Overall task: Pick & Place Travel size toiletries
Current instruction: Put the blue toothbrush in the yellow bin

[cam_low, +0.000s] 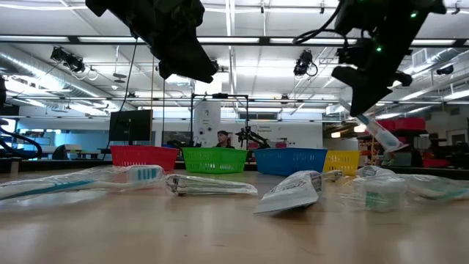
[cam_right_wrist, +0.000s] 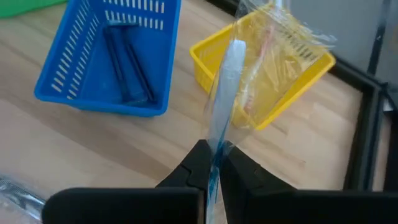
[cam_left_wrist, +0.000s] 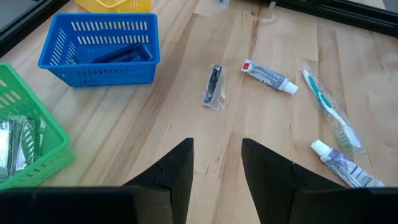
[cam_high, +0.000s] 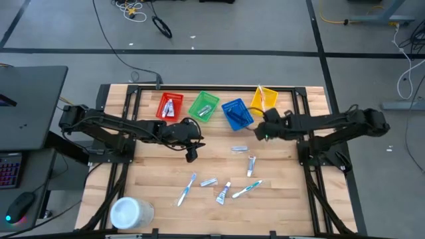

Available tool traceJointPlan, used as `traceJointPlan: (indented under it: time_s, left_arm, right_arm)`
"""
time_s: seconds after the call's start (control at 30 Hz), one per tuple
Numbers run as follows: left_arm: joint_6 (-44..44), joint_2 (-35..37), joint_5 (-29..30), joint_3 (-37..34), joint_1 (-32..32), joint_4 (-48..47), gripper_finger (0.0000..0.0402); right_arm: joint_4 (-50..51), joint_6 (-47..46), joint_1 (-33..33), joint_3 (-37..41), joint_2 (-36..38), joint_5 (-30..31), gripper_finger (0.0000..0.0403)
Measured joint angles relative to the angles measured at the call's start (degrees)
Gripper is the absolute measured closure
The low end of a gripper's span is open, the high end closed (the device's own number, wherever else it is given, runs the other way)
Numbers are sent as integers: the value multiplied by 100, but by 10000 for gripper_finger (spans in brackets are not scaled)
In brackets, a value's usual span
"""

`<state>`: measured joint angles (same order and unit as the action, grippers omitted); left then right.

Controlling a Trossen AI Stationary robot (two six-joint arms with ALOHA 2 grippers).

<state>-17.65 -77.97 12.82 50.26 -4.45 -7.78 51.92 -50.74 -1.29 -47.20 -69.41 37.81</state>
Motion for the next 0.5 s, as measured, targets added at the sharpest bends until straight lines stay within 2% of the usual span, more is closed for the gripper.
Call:
traceJointPlan:
  time_s: [0.2,0.4,0.5]
  left_arm:
    - [-4,1,0,0,0,-1,258]
    - [-11,0,0,0,0,-1,258]
    - [-13,2,0,0,0,-1,258]
  right_arm:
    - [-336,716,-665,-2,0,-635,380]
    - [-759,1327,-1073,-4,0,-639,380]
    - [-1226,1743,-1390,-4,0,-452,380]
